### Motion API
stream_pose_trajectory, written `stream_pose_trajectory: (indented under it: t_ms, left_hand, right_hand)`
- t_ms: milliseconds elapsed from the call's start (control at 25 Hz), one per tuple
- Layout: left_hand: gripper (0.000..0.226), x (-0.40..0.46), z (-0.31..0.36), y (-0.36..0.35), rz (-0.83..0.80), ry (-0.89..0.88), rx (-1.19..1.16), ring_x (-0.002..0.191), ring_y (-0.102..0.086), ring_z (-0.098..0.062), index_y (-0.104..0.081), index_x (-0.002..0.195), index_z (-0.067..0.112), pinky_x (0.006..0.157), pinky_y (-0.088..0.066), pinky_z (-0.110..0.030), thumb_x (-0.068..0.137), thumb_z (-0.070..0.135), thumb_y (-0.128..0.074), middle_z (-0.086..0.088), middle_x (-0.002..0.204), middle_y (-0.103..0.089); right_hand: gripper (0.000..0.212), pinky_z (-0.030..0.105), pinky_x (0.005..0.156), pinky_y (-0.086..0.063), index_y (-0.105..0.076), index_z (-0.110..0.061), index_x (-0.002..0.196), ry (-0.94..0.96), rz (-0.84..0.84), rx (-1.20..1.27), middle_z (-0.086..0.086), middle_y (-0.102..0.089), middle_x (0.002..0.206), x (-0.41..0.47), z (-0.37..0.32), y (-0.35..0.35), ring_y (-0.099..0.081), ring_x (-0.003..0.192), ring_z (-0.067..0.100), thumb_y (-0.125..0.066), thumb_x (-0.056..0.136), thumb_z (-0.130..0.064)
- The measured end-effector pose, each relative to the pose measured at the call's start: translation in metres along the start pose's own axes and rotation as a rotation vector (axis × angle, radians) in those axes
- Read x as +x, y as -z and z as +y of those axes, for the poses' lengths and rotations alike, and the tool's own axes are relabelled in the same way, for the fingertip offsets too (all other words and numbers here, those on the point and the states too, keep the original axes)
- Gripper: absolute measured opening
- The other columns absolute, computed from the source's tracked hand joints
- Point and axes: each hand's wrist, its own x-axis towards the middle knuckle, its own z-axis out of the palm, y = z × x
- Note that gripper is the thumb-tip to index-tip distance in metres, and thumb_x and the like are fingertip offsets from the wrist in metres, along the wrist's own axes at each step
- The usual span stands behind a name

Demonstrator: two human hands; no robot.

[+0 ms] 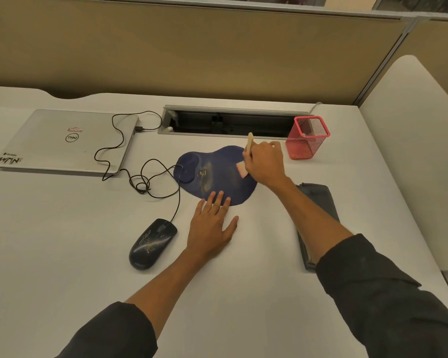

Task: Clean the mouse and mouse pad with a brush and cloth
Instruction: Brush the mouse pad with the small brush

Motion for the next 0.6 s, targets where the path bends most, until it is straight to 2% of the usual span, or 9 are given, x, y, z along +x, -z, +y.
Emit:
stream_pose_trajectory:
  t_ms: [120, 240, 360, 440, 520, 600]
  left_hand:
    - [0.063, 0.001, 0.000, 0.000, 0.006, 0.006, 0.001, 0.148, -0.004, -0.017, -0.020, 0.151, 0.024, 0.120, -0.002, -0.036, 0.097, 0.056, -0.024, 0.000, 0.159, -0.015]
    - [0.063, 0.001, -0.001, 0.000, -0.007, 0.003, 0.004, 0.148, -0.003, -0.017, -0.019, 0.151, 0.024, 0.119, 0.000, -0.035, 0.097, 0.057, -0.023, 0.000, 0.159, -0.014]
    - [0.064, 0.001, 0.000, 0.000, 0.000, 0.008, -0.004, 0.148, -0.004, -0.017, -0.019, 0.151, 0.024, 0.120, -0.002, -0.037, 0.097, 0.057, -0.023, 0.000, 0.159, -0.014]
    - [0.064, 0.001, -0.001, -0.001, -0.003, 0.005, 0.003, 0.148, -0.004, -0.017, -0.019, 0.151, 0.024, 0.120, -0.002, -0.037, 0.097, 0.057, -0.022, 0.000, 0.159, -0.014]
    - [0.064, 0.000, -0.001, -0.001, -0.008, 0.003, 0.010, 0.148, -0.003, -0.017, -0.018, 0.151, 0.024, 0.119, 0.000, -0.036, 0.097, 0.057, -0.023, 0.000, 0.160, -0.014]
    - [0.064, 0.001, -0.001, -0.001, 0.002, 0.005, 0.003, 0.148, -0.004, -0.017, -0.018, 0.151, 0.024, 0.118, 0.001, -0.035, 0.097, 0.057, -0.023, 0.000, 0.159, -0.014]
  right_hand:
    - [0.031, 0.038, 0.083, -0.039, -0.066, -0.008, 0.086, 0.011, 0.149, 0.070, 0.008, -0.067, 0.077, 0.009, -0.005, 0.004, -0.055, 0.072, 0.016, -0.050, 0.094, -0.033]
    - [0.032, 0.038, 0.093, -0.036, -0.065, -0.009, 0.098, -0.005, -0.010, 0.012, 0.009, -0.069, 0.087, 0.006, -0.005, -0.002, -0.061, 0.082, 0.020, -0.046, 0.096, -0.035]
    - [0.030, 0.038, 0.088, -0.037, -0.067, -0.009, 0.089, 0.009, 0.093, 0.065, 0.007, -0.067, 0.080, 0.012, -0.007, 0.001, -0.059, 0.076, 0.018, -0.050, 0.094, -0.033]
    - [0.032, 0.036, 0.088, -0.038, -0.066, -0.010, 0.089, 0.017, 0.054, 0.132, 0.006, -0.067, 0.081, 0.008, -0.007, -0.004, -0.058, 0.075, 0.015, -0.048, 0.095, -0.036]
    - [0.034, 0.038, 0.093, -0.036, -0.066, -0.010, 0.094, -0.030, -0.017, 0.032, 0.007, -0.068, 0.085, 0.004, -0.002, -0.006, -0.061, 0.081, 0.019, -0.044, 0.097, -0.036]
    - [0.033, 0.039, 0.091, -0.036, -0.066, -0.009, 0.090, -0.042, 0.068, 0.034, 0.007, -0.067, 0.081, 0.007, 0.003, -0.002, -0.060, 0.080, 0.020, -0.046, 0.096, -0.034]
